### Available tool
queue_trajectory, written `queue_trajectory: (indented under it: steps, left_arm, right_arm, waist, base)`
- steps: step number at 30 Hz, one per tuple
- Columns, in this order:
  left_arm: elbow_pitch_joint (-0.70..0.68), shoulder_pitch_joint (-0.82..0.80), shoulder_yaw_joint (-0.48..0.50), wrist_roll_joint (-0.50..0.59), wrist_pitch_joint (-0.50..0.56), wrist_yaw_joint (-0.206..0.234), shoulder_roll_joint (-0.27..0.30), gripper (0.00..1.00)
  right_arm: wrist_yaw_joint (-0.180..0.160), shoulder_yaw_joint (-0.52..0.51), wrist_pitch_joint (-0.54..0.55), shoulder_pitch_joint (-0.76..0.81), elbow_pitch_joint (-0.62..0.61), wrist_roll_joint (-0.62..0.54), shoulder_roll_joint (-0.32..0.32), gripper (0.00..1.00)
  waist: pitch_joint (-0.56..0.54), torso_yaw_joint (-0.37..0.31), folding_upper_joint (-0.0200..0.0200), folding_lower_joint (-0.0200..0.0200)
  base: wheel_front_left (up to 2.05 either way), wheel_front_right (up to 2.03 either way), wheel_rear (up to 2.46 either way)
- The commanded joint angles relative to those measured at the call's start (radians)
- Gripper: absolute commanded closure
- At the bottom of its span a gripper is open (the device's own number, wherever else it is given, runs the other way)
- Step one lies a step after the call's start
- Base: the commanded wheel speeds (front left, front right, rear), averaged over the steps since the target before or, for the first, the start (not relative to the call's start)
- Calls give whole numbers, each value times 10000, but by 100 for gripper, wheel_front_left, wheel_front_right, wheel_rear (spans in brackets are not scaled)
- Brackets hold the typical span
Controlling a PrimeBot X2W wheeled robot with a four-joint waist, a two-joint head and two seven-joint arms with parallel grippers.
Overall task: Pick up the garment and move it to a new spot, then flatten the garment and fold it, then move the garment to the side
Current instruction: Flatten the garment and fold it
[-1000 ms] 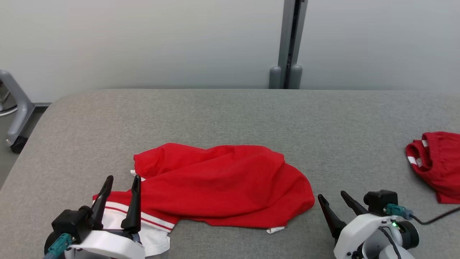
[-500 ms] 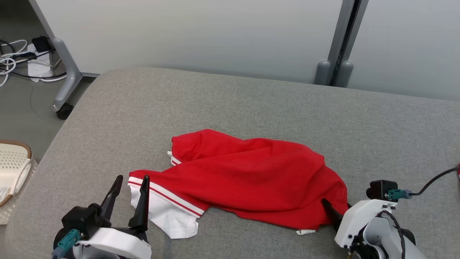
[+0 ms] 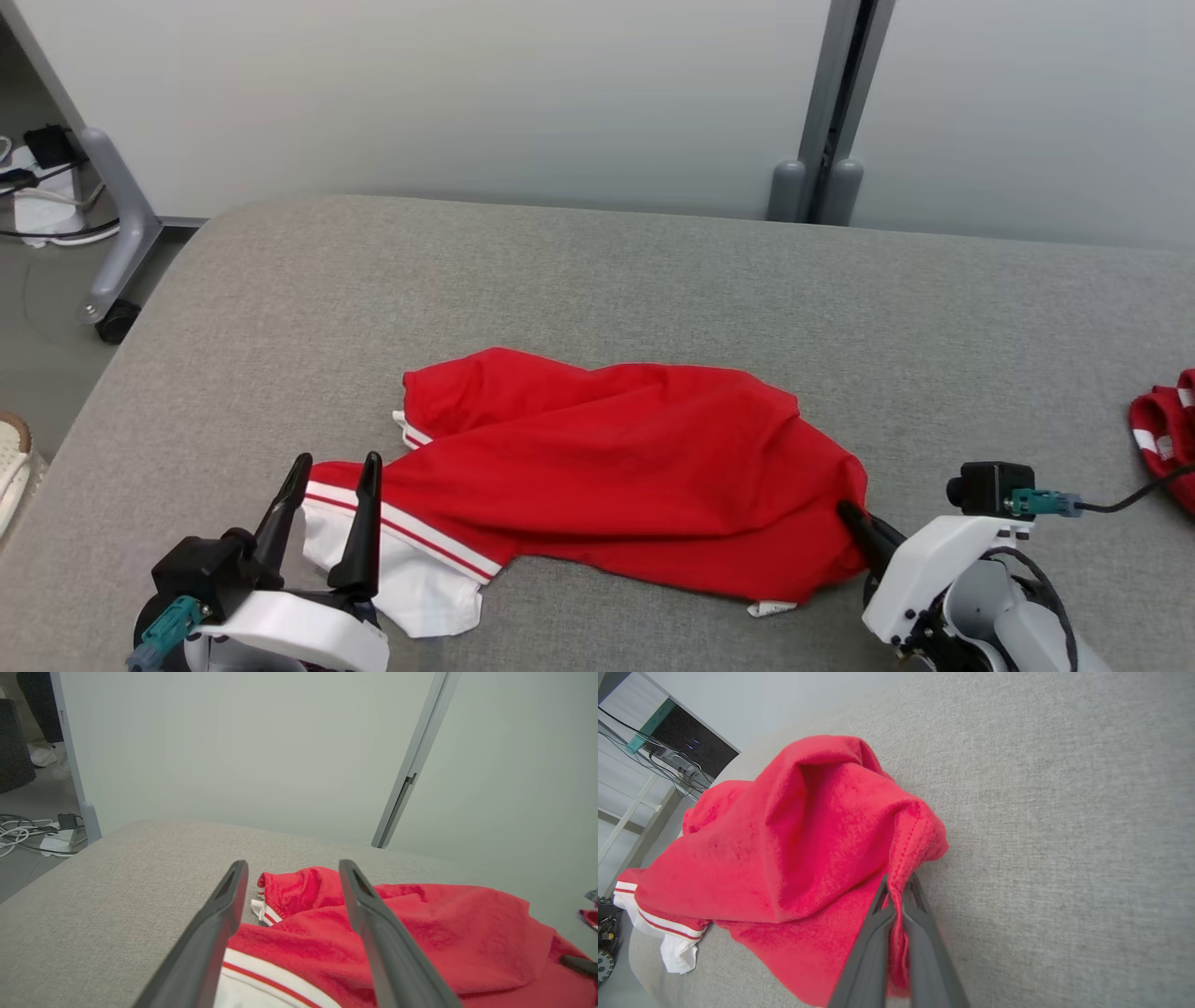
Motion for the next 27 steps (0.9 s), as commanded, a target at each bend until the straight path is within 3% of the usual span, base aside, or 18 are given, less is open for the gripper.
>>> queue_trajectory:
  steps: [1,10,16,17,24,25,26,27]
  left_arm:
    - [-18,71,48,-39,-40,23,32,0]
    - [-65,115,63,-36,-68,26,36,0]
    - [-89,65,26,-30,-71,-5,6,0]
    - [-88,-5,-14,-16,-73,-26,-14,0]
    - [28,-332,-62,3,-77,-135,-39,0]
    - [60,-347,-56,-2,-79,-149,-36,0]
    - [91,-341,-53,-8,-79,-164,-41,0]
    - [119,-348,-59,-6,-81,-176,-48,0]
  right_arm:
    - [2,54,226,298,-563,247,-337,100]
    - [2,-610,1811,1819,-3580,981,-1428,100]
    - [2,-1620,2994,2723,-5031,660,-1477,100]
    - [2,-2090,3334,2903,-5217,181,-1364,100]
    - [3,-3087,3614,2187,-3913,-1154,-473,100]
    - [3,-3165,3597,2094,-3623,-1297,-388,88]
    - [2,-3266,3546,1985,-3371,-1424,-334,88]
    - [2,-3373,3493,1889,-3127,-1598,-316,0]
  waist:
    - [-57,-242,0,0]
    - [-105,-872,0,0]
    - [9,-945,0,0]
    - [119,-891,0,0]
    - [467,-407,0,0]
    - [493,-338,0,0]
    - [511,-276,0,0]
    - [518,-226,0,0]
  base:
    - [0,0,0]
    - [0,0,0]
    - [0,0,0]
    - [0,0,0]
    - [0,0,0]
    - [0,0,0]
    - [0,0,0]
    - [0,0,0]
